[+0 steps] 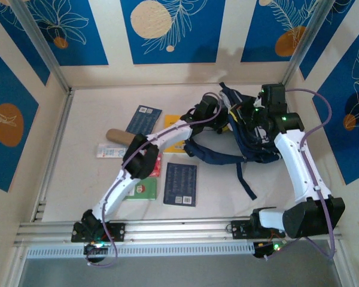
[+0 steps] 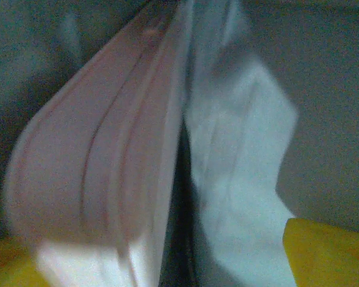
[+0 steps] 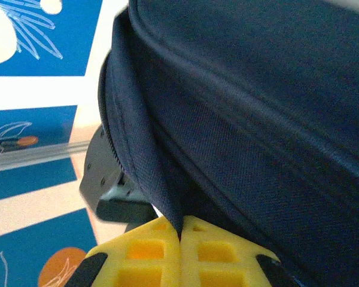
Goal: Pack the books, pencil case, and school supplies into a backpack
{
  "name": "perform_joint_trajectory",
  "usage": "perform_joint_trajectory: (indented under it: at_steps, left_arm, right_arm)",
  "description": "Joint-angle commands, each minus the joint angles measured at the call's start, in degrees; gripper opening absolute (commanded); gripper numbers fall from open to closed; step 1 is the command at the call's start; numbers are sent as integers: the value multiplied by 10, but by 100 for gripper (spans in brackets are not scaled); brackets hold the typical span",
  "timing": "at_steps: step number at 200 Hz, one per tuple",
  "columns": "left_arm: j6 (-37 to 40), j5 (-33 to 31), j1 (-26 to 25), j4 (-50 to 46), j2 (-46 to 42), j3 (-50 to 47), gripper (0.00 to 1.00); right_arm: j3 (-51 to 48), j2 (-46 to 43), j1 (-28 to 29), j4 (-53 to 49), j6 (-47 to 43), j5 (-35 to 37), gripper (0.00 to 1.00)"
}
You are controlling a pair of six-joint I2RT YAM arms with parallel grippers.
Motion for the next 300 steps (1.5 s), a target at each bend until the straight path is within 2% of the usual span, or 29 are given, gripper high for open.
perform_joint_trajectory:
  at_steps: [1,26,47,81,108,122,142,173,206,225,233,250,267,281,300]
  left_arm:
    - [72,33,3,20,-120,-108,86]
    - [129,45,1,-10,-201,-220,87]
    - [160,33,4,-18,-276,-299,87]
    - [219,-6,9,-91,-362,-334,82]
    - [289,-63,9,-173,-450,-374,77]
    - [306,-90,12,-214,-501,-402,74]
    - [338,-126,14,-295,-560,-428,77]
    - [383,-183,20,-415,-641,-482,82]
    - [376,-252,56,-501,-717,-563,88]
    - [363,-250,95,-517,-756,-619,90]
    - [353,-252,113,-522,-770,-643,90]
    - [332,-266,149,-542,-783,-681,91]
    - [326,-267,175,-536,-789,-715,91]
    - [319,-268,193,-520,-795,-749,91]
    - [305,-261,220,-490,-799,-790,89]
  right_arm:
    - [-22,-41,-25,34,-1,38,0]
    - [-58,-48,-48,76,28,39,0]
    - [-58,-40,-57,75,10,55,0]
    - [-39,-34,-58,1,-44,176,0]
    - [-26,-21,-41,-34,-94,237,0]
    - [-35,-21,-2,-32,-112,271,5]
    - [-71,-21,47,-28,-108,290,7]
    - [-141,-27,95,-6,-112,267,8]
    - [-195,-45,148,-8,-135,250,12]
    - [-203,-50,164,-29,-155,236,21]
    - [-199,-49,176,-46,-168,243,29]
    - [-170,-37,228,-121,-187,326,49]
    - [-150,-32,294,-147,-217,371,54]
    - [-147,-33,346,-116,-252,329,54]
    - [-148,-6,391,-39,-273,183,51]
